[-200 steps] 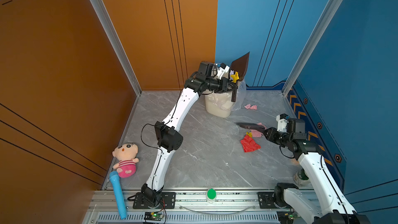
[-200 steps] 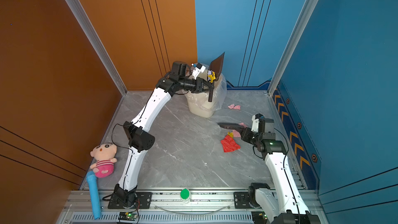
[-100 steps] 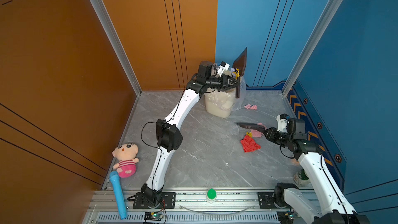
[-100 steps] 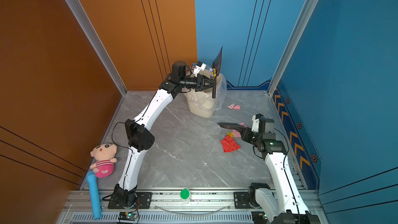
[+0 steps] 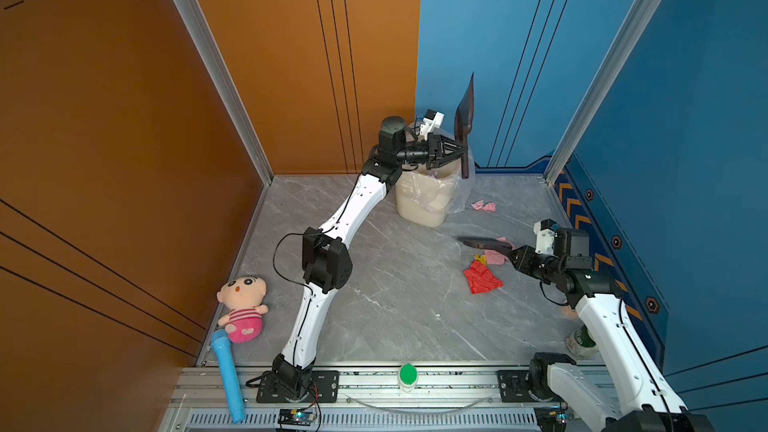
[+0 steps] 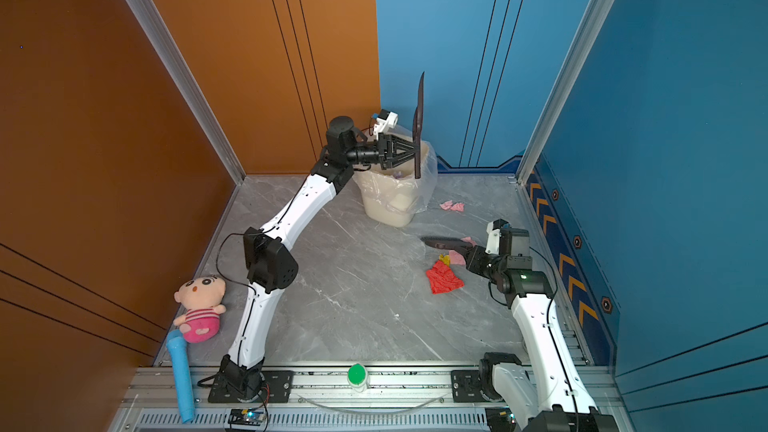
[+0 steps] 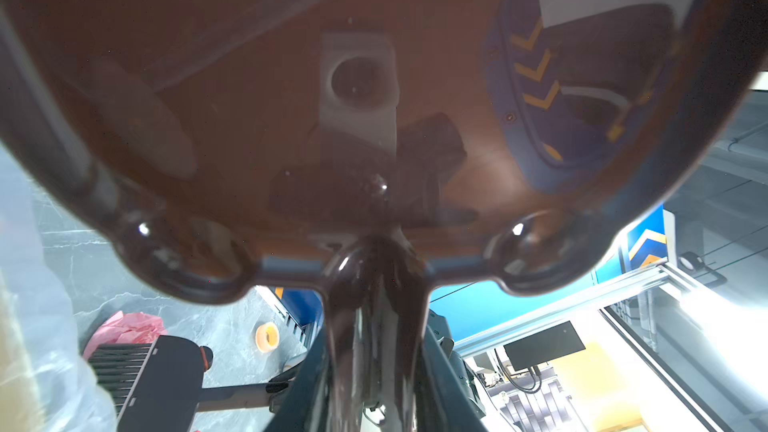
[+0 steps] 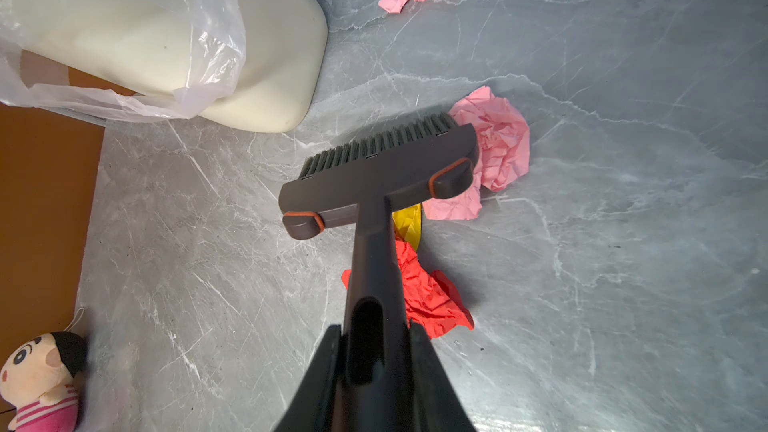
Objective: Sweep away the paper scraps from the table
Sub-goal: 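Tilt the dustpan upright with the left gripper to dump scraps into the bin, then lower the empty dustpan with the left gripper while the right moves the brush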
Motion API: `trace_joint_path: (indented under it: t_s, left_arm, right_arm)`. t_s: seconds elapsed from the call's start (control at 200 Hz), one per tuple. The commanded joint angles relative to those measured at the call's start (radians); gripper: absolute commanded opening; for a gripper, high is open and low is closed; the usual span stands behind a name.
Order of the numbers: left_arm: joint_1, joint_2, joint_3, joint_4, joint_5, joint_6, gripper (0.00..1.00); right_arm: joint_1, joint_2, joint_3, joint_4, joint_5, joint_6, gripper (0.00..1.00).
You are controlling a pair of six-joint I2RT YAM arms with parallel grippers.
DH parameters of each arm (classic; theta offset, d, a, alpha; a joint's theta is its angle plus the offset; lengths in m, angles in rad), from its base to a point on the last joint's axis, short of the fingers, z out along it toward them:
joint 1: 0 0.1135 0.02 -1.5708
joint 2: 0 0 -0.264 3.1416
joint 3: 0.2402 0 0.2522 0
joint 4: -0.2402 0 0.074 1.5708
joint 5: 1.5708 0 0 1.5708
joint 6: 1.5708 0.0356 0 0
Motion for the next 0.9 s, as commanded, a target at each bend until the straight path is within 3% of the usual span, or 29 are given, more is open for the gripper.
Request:
trace_joint_path:
  t_s: [0.0, 0.39, 0.435, 0.491, 0.551, 0.601, 0.781, 0.891]
  left_arm:
    - [0.006, -0.031, -0.009, 0.077, 0.036, -0.024, 0.0]
    - [0.005, -0.134, -0.119, 0.056, 0.045, 0.096, 0.0]
    - [0.003, -0.152, -0.132, -0.029, 0.032, 0.183, 0.0]
    - [0.0, -0.173, -0.117, -0.26, -0.008, 0.366, 0.0]
    - [-0.005, -0.194, -0.061, -0.583, -0.107, 0.607, 0.0]
    - [-0.014, -0.211, -0.036, -0.743, -0.186, 0.735, 0.0]
    - [-0.023, -0.351, -0.206, -0.82, -0.341, 0.877, 0.0]
    - [-0.043, -0.452, -0.332, -0.876, -0.497, 0.971, 0.0]
  right_arm:
    - [-0.005, -0.019, 0.035, -0.004, 0.017, -0.019, 0.0]
    - [-0.001, -0.088, 0.077, -0.041, 0.11, 0.003, 0.0]
    - [0.0, -0.092, 0.088, -0.063, 0.125, 0.003, 0.0]
    - [0.0, -0.095, 0.103, -0.092, 0.131, -0.001, 0.0]
    - [0.003, -0.103, 0.118, -0.122, 0.132, -0.003, 0.0]
    - [0.008, -0.112, 0.129, -0.153, 0.138, -0.006, 0.0]
    - [0.04, -0.118, 0.21, -0.358, 0.122, -0.026, 0.0]
    - [0.092, -0.123, 0.252, -0.479, 0.145, -0.02, 0.0]
